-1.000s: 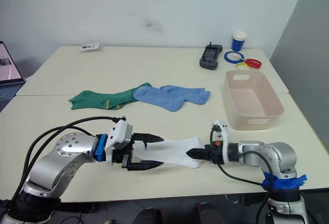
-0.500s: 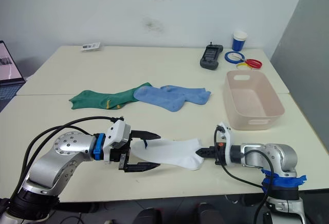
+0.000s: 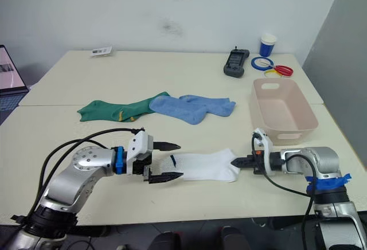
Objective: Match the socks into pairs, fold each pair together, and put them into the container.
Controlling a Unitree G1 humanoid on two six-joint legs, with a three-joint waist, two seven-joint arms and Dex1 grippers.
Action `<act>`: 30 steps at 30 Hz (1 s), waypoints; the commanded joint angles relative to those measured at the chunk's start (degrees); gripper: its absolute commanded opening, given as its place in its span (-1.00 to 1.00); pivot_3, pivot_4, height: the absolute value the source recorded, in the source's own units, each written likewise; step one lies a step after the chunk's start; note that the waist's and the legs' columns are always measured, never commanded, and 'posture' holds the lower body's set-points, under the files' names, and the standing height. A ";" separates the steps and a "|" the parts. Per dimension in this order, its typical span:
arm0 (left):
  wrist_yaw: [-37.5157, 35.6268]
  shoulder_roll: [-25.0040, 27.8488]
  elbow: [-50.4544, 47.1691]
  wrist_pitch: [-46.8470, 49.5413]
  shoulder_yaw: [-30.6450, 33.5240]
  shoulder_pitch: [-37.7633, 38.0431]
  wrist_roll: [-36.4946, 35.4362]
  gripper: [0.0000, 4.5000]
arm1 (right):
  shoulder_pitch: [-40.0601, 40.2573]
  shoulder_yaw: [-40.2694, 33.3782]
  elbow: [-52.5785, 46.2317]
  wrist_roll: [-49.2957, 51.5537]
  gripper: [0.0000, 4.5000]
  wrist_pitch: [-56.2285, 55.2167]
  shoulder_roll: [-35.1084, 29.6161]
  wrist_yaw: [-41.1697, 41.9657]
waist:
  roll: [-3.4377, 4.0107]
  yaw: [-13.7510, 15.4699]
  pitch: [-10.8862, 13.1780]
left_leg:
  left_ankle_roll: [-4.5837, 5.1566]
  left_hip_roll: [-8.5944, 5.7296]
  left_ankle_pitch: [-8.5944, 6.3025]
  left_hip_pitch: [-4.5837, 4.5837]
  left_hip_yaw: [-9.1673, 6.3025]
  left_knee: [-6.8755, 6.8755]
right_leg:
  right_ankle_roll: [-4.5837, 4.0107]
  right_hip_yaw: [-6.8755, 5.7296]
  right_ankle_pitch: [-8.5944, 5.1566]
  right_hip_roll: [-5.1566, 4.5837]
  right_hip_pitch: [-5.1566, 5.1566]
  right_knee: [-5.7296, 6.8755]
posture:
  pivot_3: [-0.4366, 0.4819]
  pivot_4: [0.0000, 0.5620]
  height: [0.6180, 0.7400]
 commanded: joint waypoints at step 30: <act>2.66 -2.29 7.46 0.48 -7.90 0.22 10.21 -0.99 | -7.93 -4.98 -11.17 9.28 -1.00 11.28 10.71 -3.74 | 0.07 0.04 -0.03 | 0.00 0.00 0.00 0.02 -0.01 0.00 | 0.00 0.00 0.00 -0.04 0.02 0.03 | -0.05 -0.47 1.00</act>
